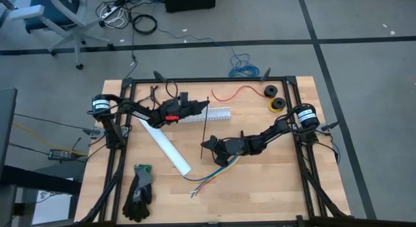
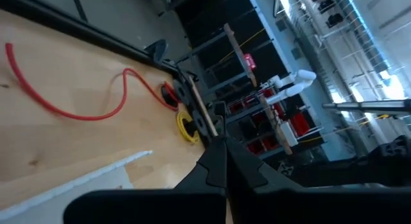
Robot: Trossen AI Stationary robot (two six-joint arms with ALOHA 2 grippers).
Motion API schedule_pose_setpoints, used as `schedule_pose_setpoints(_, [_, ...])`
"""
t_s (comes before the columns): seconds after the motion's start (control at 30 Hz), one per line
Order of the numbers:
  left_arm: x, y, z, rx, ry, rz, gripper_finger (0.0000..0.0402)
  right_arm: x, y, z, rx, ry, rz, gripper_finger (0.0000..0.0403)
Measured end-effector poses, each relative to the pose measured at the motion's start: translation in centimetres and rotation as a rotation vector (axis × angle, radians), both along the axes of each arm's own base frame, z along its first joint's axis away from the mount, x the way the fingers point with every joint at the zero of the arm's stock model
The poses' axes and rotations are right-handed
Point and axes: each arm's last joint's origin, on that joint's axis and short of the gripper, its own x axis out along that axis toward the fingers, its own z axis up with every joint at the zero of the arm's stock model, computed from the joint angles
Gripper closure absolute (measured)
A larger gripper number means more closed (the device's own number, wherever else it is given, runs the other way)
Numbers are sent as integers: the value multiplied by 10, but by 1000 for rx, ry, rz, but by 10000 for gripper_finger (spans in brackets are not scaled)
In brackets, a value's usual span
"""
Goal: Ziptie cables
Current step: Prepare the black zip tie
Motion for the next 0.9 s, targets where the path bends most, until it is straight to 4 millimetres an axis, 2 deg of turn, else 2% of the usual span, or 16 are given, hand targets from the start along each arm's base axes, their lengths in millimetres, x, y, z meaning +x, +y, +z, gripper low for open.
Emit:
schedule_pose_setpoints(0.23, [1, 1, 5, 9, -41, 7, 401, 0, 1, -1, -4, 24, 24, 297])
schedule_pose_setpoints(0.33, [3, 1, 8, 15, -48, 7, 401, -1, 1, -1, -6, 26, 27, 321])
schedule_pose_setpoints(0.5, [4, 1, 9, 39, -36, -3, 401, -2, 4, -2, 9, 24, 2, 384])
schedule_pose_setpoints(0.6, [4, 1, 9, 76, -20, -15, 401, -2, 4, -2, 33, 15, -57, 398])
schedule_pose_setpoints(0.77, [7, -8, 9, 231, 42, -50, 401, -3, 0, -1, 182, -25, -164, 402])
schedule_pose_setpoints(0.9, [10, -23, 8, 410, 121, -97, 401, -3, -5, 9, 487, -102, -226, 402])
